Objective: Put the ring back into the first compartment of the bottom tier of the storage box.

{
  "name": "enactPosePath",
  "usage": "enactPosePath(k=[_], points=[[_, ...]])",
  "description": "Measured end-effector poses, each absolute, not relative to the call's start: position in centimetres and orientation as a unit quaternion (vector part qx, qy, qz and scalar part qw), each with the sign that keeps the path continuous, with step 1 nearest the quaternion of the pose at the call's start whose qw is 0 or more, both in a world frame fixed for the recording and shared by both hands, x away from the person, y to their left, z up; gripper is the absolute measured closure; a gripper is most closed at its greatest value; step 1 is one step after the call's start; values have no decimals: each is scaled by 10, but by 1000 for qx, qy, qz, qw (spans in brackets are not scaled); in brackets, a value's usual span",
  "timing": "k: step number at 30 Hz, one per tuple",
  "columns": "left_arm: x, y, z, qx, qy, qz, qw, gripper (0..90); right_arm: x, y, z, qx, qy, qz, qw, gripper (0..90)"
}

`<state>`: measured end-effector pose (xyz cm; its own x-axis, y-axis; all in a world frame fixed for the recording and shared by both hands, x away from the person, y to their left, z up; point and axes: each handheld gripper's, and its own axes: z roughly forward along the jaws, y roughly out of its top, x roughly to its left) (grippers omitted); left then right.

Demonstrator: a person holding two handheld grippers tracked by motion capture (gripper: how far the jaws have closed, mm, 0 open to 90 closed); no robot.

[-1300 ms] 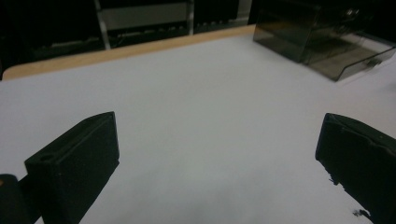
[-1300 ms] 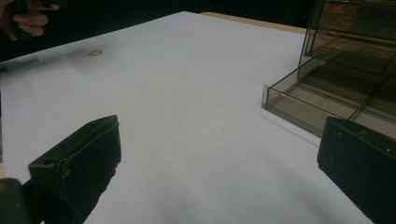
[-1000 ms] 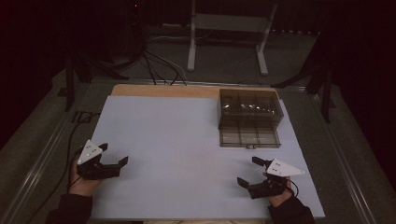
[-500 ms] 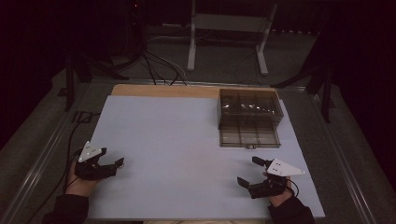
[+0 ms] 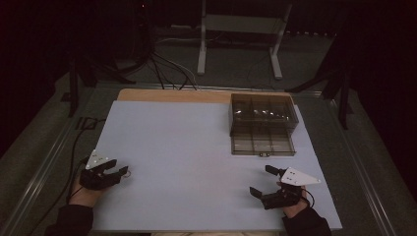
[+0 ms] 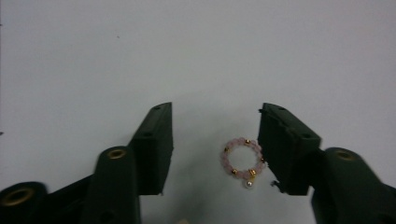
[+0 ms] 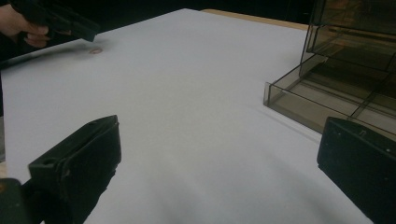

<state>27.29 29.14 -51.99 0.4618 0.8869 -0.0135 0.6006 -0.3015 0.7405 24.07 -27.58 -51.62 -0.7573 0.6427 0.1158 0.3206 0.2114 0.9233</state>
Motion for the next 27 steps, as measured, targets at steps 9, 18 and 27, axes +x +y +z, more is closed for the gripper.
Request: enactPosePath(k=[9, 18, 27], points=[[276, 286, -526, 794, 472, 197, 329, 656, 241, -276, -517, 316, 765, 542, 148, 0], [279, 284, -531, 803, 464, 191, 321, 749, 241, -275, -517, 317, 765, 541, 147, 0], [282, 283, -529, 807, 471, 169, 314, 817, 241, -276, -517, 317, 765, 541, 146, 0]])
